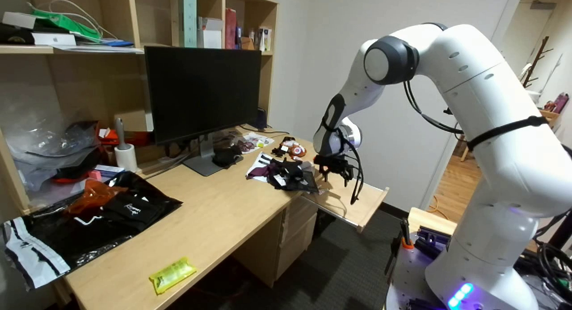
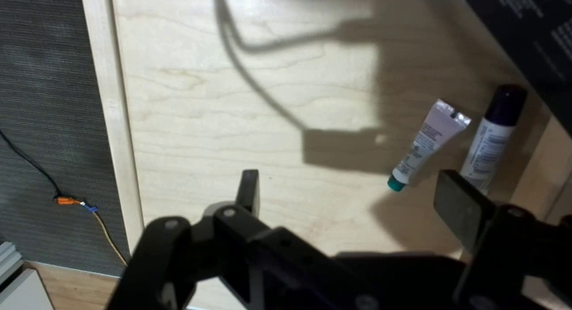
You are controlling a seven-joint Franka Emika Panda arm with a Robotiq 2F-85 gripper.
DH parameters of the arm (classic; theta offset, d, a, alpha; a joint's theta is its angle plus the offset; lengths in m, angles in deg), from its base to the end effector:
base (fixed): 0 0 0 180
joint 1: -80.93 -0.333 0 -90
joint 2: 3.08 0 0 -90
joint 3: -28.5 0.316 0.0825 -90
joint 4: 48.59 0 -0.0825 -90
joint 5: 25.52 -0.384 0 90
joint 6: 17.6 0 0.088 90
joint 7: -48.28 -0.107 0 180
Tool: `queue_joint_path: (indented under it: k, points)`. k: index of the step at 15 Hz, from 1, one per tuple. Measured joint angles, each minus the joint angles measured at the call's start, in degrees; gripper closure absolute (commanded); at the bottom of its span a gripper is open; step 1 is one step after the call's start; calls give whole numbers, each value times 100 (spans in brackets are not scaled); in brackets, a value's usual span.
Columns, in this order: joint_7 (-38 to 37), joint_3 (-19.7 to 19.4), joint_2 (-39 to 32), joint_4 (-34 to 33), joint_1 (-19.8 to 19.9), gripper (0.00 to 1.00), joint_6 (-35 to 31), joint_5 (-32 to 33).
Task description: Move the two tubes from the pullout table to the top of the desk
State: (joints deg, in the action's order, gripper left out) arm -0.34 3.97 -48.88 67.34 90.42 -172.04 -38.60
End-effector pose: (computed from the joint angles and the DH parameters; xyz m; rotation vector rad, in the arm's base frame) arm 0.4666 -0.3371 0.0788 2.0979 -2.0399 -0.0104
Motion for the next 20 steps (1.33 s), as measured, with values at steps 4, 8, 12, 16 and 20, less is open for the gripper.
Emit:
queue_joint_path:
  k: [4, 8, 12, 16, 20]
  points:
    - [-23, 92, -342, -168, -15, 0, -4, 1]
    - [-25, 125, -739, -447, -20, 0, -69, 1]
    - [-70, 123, -1060, -632, -16, 0, -437, -8]
    - [-103, 115, -1131, -609, 10, 0, -731, -47]
    - [-103, 146, -1122, -599, 62, 0, -783, -121]
